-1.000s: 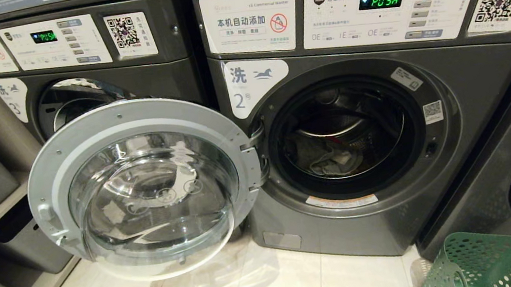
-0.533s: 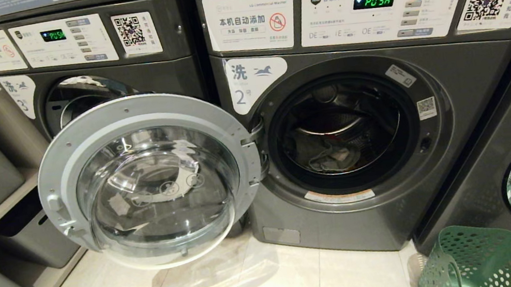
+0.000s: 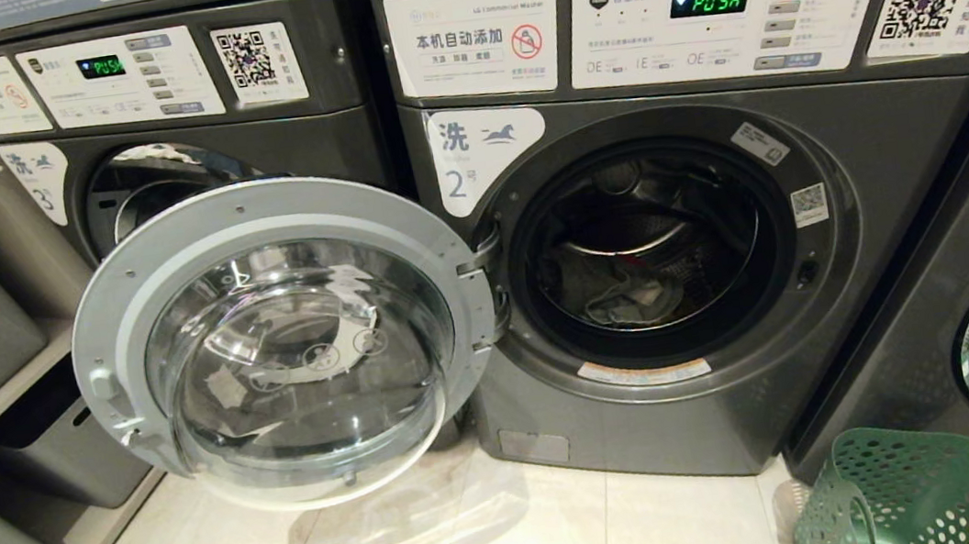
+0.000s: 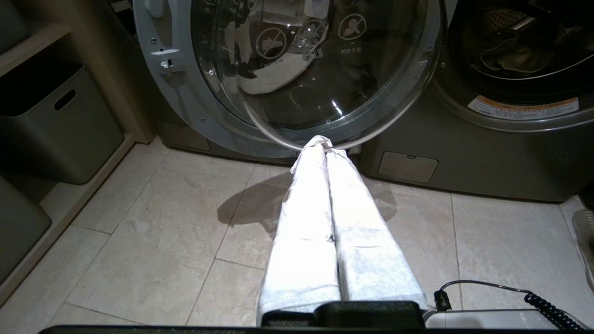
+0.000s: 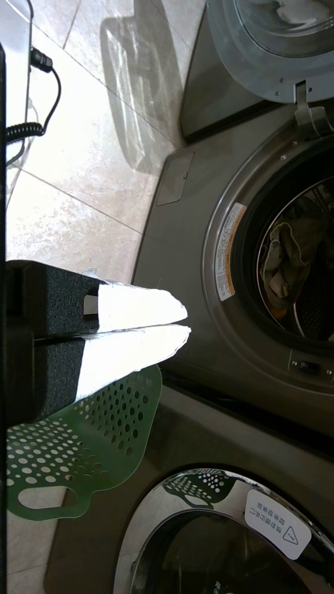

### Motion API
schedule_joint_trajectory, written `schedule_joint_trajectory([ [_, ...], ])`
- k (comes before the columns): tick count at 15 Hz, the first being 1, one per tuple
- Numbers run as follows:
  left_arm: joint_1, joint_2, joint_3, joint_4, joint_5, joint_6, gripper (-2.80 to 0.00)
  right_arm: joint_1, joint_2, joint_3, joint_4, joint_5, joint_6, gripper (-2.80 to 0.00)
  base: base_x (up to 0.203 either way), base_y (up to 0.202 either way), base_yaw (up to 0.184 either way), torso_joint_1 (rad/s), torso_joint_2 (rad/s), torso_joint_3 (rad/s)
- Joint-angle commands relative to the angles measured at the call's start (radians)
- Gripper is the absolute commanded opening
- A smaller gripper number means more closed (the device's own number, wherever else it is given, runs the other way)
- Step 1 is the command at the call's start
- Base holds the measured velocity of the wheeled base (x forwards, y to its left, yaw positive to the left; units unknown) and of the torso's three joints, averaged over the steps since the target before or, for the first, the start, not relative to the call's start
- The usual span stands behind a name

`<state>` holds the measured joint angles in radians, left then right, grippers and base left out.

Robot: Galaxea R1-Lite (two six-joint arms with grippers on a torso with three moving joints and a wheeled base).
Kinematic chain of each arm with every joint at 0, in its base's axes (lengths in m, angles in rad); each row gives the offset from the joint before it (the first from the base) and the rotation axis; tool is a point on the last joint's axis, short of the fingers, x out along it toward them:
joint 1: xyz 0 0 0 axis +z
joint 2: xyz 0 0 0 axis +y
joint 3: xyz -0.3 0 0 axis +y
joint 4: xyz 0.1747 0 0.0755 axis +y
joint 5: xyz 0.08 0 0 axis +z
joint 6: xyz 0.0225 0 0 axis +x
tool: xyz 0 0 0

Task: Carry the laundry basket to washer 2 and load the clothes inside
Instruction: Close the washing machine door with the left hand

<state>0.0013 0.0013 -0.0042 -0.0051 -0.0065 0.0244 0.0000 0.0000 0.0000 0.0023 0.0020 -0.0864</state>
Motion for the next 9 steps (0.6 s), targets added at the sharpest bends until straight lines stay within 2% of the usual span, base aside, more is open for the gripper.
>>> schedule_joint_trajectory([
  [1, 0.000, 0.000, -0.007, 0.000, -0.009, 0.023, -2.80, 0.000, 0.002, 0.000, 0.001, 0.002, 0.001, -2.80, 0.000, 0.000, 0.000, 0.000, 0.00, 0.000],
  [6, -0.003, 0.000, 0.002, 0.011, -0.015, 0.025, -2.80, 0.000, 0.002, 0.000, 0.001, -0.004, 0.054, -2.80, 0.000, 0.000, 0.000, 0.000, 0.00, 0.000],
  [9, -0.003, 0.000, 0.003, 0.010, -0.015, 0.025, -2.80, 0.000, 0.002, 0.000, 0.001, -0.002, 0.054, -2.80, 0.000, 0.000, 0.000, 0.000, 0.00, 0.000],
])
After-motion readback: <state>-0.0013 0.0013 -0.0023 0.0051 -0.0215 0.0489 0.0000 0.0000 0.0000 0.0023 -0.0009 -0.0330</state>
